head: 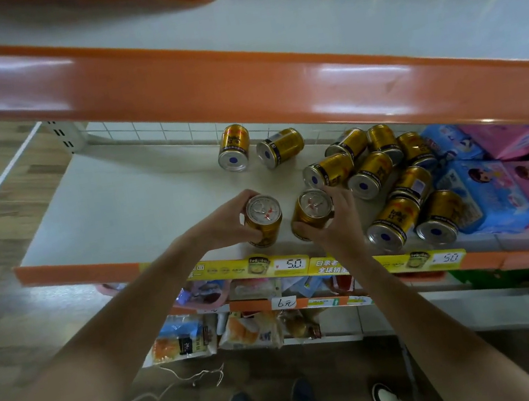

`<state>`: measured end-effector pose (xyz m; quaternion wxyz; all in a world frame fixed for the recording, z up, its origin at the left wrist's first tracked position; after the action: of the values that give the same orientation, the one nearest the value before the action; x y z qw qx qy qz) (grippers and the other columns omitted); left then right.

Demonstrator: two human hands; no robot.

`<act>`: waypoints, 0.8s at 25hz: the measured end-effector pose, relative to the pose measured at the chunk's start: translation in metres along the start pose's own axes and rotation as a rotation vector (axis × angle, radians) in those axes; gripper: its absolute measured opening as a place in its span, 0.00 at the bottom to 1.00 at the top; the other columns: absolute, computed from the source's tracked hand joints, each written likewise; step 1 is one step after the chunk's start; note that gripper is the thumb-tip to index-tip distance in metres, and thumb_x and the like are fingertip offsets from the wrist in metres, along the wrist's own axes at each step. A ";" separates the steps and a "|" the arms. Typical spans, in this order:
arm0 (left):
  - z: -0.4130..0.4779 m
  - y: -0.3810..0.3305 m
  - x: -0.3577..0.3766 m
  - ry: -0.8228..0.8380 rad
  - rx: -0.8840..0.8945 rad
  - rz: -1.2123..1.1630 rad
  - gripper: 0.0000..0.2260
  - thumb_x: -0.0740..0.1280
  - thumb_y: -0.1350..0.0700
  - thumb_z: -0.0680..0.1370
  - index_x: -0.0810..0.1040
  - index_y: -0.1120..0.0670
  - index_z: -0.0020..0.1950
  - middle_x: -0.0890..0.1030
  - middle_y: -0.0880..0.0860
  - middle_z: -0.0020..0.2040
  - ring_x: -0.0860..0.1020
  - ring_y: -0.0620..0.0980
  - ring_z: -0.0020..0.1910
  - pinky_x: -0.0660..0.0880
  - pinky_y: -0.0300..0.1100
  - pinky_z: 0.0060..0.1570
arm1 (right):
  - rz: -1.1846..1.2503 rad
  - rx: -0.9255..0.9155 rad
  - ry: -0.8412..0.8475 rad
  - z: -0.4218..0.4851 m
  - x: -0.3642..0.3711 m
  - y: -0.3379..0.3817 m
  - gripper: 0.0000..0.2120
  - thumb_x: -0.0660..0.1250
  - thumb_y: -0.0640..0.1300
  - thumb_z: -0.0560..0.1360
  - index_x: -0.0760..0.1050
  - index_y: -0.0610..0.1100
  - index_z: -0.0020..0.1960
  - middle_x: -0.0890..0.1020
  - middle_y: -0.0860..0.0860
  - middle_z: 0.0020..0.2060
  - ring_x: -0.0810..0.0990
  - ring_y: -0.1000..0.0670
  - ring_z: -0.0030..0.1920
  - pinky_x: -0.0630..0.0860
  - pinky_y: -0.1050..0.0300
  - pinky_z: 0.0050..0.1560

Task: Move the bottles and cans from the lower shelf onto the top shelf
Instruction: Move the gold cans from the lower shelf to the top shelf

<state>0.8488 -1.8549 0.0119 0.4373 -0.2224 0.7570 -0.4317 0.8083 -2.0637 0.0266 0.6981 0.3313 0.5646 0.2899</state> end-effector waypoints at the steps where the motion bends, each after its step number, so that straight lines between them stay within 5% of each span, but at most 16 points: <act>1: 0.000 0.000 0.000 -0.005 0.001 -0.011 0.28 0.75 0.66 0.68 0.69 0.52 0.64 0.76 0.52 0.57 0.75 0.50 0.59 0.75 0.38 0.51 | 0.009 0.005 -0.007 0.000 0.002 -0.002 0.39 0.83 0.46 0.61 0.70 0.43 0.67 0.70 0.50 0.57 0.71 0.53 0.56 0.68 0.69 0.55; 5: -0.002 0.001 0.001 -0.008 -0.005 -0.054 0.29 0.75 0.67 0.68 0.69 0.51 0.64 0.76 0.51 0.57 0.75 0.50 0.60 0.78 0.44 0.55 | 0.083 0.063 0.015 -0.001 0.008 -0.011 0.36 0.83 0.46 0.61 0.70 0.47 0.63 0.72 0.50 0.57 0.73 0.55 0.54 0.67 0.74 0.51; 7: -0.006 0.001 0.003 -0.028 -0.009 -0.126 0.29 0.74 0.69 0.68 0.69 0.52 0.65 0.76 0.51 0.57 0.74 0.49 0.61 0.78 0.45 0.56 | 0.141 0.100 0.034 -0.003 0.015 -0.019 0.35 0.83 0.45 0.59 0.69 0.50 0.61 0.76 0.50 0.57 0.76 0.55 0.54 0.72 0.69 0.53; 10: -0.017 0.003 0.012 -0.111 -0.039 -0.287 0.34 0.77 0.67 0.68 0.65 0.55 0.69 0.75 0.49 0.59 0.74 0.47 0.63 0.76 0.36 0.56 | 0.238 0.147 0.034 -0.003 0.021 -0.027 0.36 0.83 0.43 0.60 0.69 0.48 0.63 0.78 0.57 0.52 0.79 0.54 0.54 0.78 0.54 0.57; 14: -0.022 0.004 0.030 -0.361 -0.067 -0.273 0.37 0.81 0.59 0.64 0.65 0.54 0.67 0.75 0.49 0.58 0.76 0.43 0.55 0.73 0.28 0.48 | 0.264 0.171 0.048 0.000 0.024 -0.027 0.37 0.82 0.39 0.61 0.67 0.47 0.65 0.77 0.61 0.49 0.78 0.56 0.52 0.75 0.59 0.55; 20: -0.021 0.006 0.028 -0.510 -0.060 -0.298 0.34 0.79 0.62 0.66 0.62 0.50 0.64 0.75 0.51 0.56 0.77 0.45 0.55 0.75 0.34 0.50 | 0.378 0.200 0.047 0.004 0.026 -0.033 0.37 0.80 0.33 0.58 0.70 0.44 0.64 0.80 0.53 0.51 0.80 0.53 0.52 0.78 0.56 0.53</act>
<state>0.8162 -1.8617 -0.0016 0.5384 -0.4453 0.5940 -0.3987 0.8179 -2.0644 -0.0145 0.5818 0.4918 0.5346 0.3659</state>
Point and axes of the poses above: each hand's wrist, its own z-axis towards the middle knuckle, its own x-axis out of the palm, y = z × x, the point moved 7 cm from there along z, towards the middle knuckle
